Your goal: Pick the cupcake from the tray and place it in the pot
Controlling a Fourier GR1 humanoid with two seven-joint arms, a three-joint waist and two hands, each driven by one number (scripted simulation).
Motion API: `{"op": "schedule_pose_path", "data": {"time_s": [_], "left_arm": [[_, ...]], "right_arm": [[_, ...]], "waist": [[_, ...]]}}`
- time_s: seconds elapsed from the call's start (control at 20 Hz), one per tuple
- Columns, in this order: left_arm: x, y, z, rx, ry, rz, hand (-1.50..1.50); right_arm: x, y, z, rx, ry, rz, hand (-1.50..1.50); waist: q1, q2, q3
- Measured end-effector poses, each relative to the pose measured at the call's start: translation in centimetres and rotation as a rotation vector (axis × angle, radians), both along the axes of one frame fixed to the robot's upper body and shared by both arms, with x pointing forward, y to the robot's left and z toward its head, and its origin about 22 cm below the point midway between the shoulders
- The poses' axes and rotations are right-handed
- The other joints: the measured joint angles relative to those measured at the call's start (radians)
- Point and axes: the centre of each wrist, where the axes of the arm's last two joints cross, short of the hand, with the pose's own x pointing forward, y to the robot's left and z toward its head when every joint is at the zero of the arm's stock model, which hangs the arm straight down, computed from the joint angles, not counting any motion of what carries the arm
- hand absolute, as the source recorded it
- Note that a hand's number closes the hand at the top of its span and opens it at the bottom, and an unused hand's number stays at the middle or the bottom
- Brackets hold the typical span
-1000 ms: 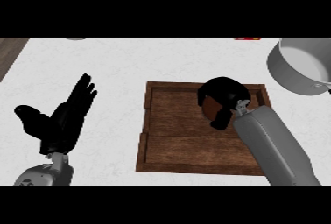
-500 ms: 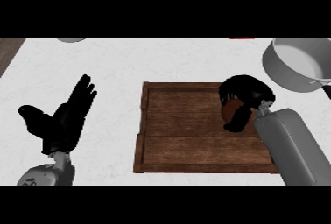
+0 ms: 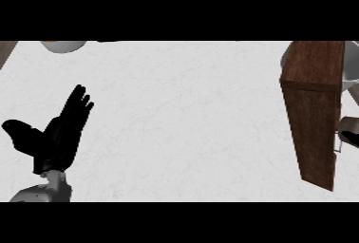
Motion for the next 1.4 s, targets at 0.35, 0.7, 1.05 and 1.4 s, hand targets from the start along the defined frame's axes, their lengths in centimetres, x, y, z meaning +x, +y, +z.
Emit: {"op": "schedule_pose_path", "data": {"time_s": [0.35,0.7,1.05,1.4], "left_arm": [[-0.3,-0.4,0.3,-0.003,-0.005,-0.032,0.00],[0.5,-0.8,0.2,0.001,-0.001,-0.057,0.00],[0.6,-1.5,0.4,0.002,-0.009,-0.086,0.00],[1.2,-2.1,0.3,-0.006,-0.016,-0.098,0.00]], "right_arm": [[-7.0,-5.3,6.6,-0.034,-0.245,-0.086,1.50],[-10.2,-4.7,14.5,-0.065,-0.487,0.011,1.50],[-9.9,-2.4,19.5,-0.010,-0.599,0.070,1.50],[-4.8,-0.8,21.7,0.039,-0.582,0.021,1.50]], "waist": [[0.032,0.003,0.000],[0.057,0.008,0.000],[0.081,0.012,0.000],[0.100,0.017,0.000]]}}
